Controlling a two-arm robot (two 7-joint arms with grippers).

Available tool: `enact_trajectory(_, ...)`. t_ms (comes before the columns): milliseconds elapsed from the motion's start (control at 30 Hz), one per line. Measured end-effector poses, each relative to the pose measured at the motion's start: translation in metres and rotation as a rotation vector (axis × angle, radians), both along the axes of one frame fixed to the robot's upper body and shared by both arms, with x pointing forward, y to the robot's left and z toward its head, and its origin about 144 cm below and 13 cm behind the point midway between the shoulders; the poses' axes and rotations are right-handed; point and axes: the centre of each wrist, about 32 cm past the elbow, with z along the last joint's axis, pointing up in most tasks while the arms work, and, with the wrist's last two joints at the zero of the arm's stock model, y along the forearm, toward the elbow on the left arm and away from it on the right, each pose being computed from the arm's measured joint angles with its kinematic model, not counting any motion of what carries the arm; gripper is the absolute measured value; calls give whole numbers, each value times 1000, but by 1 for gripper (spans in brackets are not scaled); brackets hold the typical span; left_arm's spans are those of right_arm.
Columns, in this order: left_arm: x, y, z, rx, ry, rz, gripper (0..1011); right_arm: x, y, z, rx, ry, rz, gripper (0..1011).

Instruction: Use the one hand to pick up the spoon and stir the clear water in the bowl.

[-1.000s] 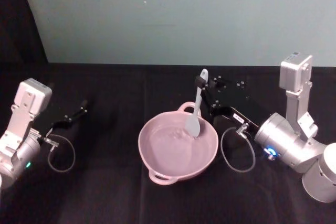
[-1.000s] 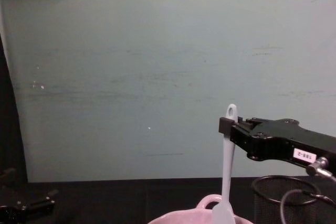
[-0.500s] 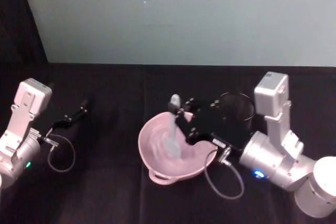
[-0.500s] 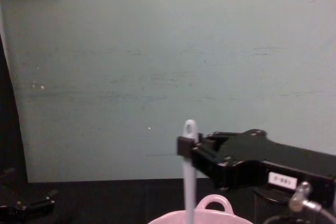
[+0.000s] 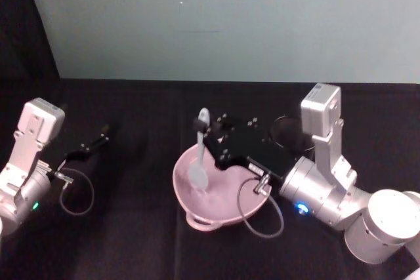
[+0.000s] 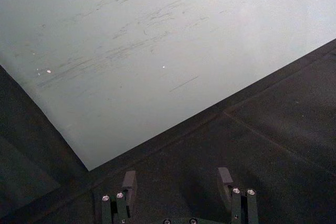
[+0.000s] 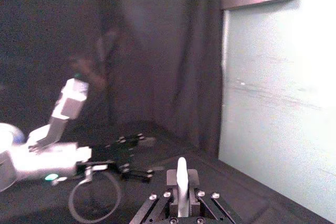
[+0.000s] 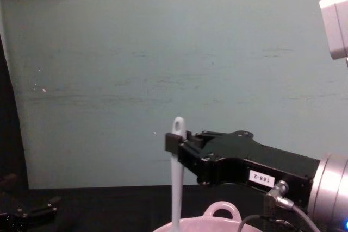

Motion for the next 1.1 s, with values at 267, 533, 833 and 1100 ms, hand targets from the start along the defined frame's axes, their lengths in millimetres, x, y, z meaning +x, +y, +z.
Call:
enact_trajectory(267, 0, 0, 0, 0, 0, 0, 1005, 15, -15, -13, 75, 50, -109, 118)
enact_trajectory(533, 0, 0, 0, 0, 0, 0, 1005, 17, -34, -11, 72, 40, -171, 117)
enact_trajectory(833, 0, 0, 0, 0, 0, 0, 1005, 9, -45, -3, -2, -5, -174, 118)
enact_trajectory(1100, 0, 0, 0, 0, 0, 0, 1005, -5, -40, 4, -84, -44, -110, 118)
